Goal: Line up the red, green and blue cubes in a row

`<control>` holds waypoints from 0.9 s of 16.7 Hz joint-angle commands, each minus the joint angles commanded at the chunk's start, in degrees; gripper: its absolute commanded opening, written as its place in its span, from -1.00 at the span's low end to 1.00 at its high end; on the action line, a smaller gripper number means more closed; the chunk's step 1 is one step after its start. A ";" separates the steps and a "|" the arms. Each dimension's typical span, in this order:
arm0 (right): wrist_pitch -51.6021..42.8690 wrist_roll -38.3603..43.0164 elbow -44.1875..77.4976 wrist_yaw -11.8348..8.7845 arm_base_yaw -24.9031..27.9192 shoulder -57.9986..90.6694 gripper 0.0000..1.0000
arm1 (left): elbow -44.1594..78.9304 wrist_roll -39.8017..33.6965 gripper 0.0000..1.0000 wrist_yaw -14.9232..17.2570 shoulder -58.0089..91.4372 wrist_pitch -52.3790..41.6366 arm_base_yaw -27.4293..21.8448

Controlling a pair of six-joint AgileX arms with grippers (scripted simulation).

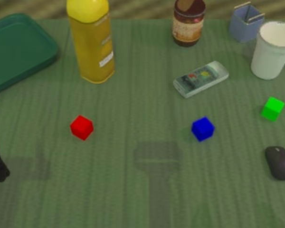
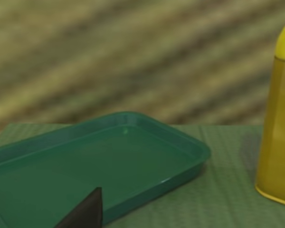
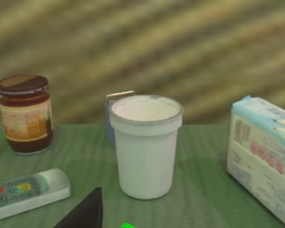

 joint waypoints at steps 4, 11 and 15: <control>0.00 0.00 0.00 0.00 0.00 0.00 1.00 | 1.72 0.24 1.00 0.00 1.74 -1.23 -0.38; 0.00 0.00 0.00 0.00 0.00 0.00 1.00 | 23.62 3.19 1.00 0.22 27.01 -15.67 -5.20; 0.00 0.00 0.00 0.00 0.00 0.00 1.00 | 41.52 5.63 1.00 0.27 52.09 -28.17 -9.09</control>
